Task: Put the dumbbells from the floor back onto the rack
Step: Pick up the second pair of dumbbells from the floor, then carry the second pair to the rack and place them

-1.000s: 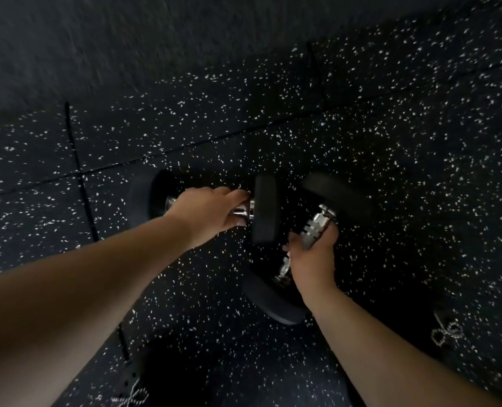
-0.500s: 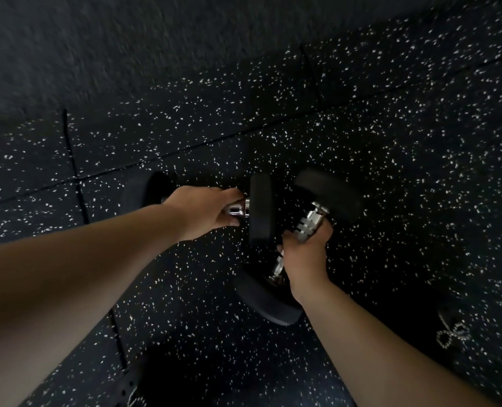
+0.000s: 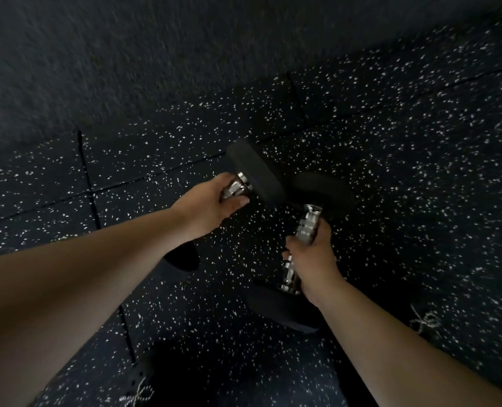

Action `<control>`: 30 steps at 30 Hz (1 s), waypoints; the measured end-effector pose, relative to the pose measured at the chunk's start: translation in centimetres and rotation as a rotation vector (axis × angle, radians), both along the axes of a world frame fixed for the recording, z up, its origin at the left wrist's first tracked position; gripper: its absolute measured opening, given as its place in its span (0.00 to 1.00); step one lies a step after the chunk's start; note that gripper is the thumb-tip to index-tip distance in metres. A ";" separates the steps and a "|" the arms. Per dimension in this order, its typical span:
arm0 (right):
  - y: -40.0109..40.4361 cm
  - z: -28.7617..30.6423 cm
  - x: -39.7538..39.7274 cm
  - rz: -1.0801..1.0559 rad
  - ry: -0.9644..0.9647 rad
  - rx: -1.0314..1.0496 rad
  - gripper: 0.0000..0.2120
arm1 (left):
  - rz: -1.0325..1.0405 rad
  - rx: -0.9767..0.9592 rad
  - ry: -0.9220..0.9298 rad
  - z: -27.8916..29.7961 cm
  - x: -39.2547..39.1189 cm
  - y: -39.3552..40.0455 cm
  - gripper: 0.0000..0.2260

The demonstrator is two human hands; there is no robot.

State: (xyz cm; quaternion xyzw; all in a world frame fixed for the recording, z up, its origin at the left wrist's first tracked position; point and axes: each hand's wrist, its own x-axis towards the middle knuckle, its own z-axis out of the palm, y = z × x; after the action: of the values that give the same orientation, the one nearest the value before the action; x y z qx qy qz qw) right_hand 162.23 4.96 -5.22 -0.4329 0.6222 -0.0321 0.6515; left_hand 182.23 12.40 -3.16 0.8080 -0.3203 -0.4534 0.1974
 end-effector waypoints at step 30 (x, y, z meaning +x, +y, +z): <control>-17.9 51.3 -12.9 -0.187 -0.110 -0.166 0.29 | 0.220 -0.204 0.137 51.3 -12.6 -20.8 0.13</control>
State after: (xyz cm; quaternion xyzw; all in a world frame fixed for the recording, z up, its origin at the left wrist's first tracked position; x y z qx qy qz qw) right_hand 149.33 -12.98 46.05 -0.4230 0.6184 -0.1676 0.6408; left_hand 169.60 -8.44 48.17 0.7811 -0.2602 -0.4484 0.3480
